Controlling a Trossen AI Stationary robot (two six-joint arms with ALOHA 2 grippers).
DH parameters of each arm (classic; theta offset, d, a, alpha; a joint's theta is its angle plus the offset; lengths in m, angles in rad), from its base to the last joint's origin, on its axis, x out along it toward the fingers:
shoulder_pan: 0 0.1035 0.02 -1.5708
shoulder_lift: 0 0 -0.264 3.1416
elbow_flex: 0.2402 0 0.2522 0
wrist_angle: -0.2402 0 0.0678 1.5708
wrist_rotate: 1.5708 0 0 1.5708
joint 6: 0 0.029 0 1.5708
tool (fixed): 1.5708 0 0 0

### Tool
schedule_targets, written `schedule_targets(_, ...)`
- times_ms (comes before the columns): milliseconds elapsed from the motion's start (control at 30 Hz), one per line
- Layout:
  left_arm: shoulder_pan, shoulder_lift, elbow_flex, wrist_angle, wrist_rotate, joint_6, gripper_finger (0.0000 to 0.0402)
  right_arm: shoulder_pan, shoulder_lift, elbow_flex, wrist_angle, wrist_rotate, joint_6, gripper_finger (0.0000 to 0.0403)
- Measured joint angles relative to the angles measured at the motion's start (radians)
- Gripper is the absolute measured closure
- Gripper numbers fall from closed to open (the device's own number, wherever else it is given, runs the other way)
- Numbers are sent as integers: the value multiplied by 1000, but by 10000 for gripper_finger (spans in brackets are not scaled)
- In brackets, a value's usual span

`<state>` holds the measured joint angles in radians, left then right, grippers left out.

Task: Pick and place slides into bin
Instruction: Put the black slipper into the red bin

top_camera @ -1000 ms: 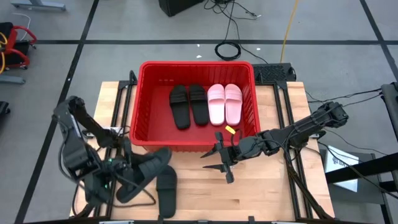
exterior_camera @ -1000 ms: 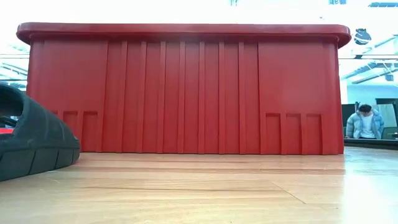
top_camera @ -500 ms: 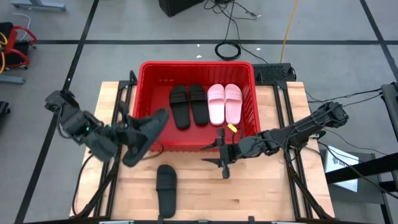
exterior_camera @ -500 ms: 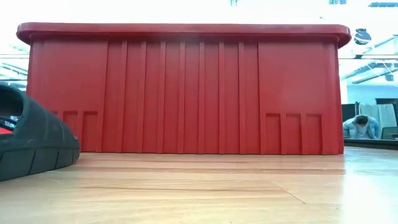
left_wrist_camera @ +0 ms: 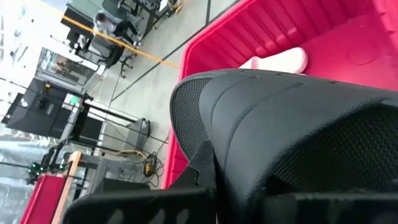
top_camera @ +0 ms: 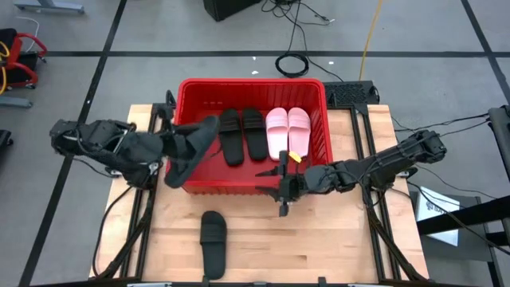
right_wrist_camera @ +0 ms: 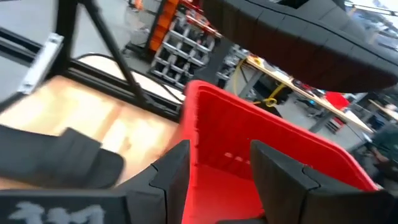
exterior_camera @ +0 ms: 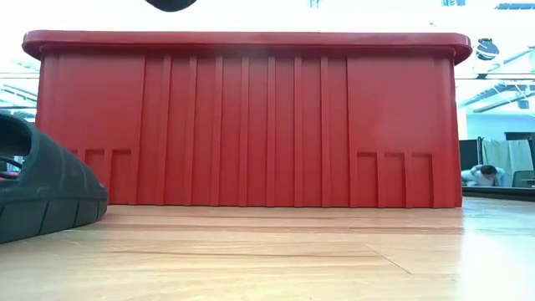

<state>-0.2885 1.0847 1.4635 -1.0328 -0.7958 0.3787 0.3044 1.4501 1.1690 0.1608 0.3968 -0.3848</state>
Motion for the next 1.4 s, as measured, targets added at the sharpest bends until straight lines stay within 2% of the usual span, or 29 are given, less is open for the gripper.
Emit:
schedule_targets(200, 180, 0, 0, 46, 160, 78, 389, -115, -9, 0, -28, 0, -2, 248)
schedule_targets(333, 315, 5, 0, 48, 248, 117, 398, -207, -26, 0, -75, -5, -3, 248)
schedule_targets(533, 504, 25, -20, 80, 303, 138, 391, -320, -38, 0, -105, -7, -8, 248)
schedule_targets(733, 628, 56, -125, 154, 407, 186, 398, -385, -38, 0, -121, -10, -32, 248)
schedule_targets(1000, 709, 93, -307, 326, 407, 222, 395, -452, -38, 0, -136, -141, -35, 248)
schedule_targets(1200, 758, 117, -415, 414, 402, 204, 390, -502, -38, 0, -127, -140, -80, 248)
schedule_targets(1400, 787, 177, -469, 467, 344, 195, 396, -559, -38, 0, -127, -141, -105, 248)
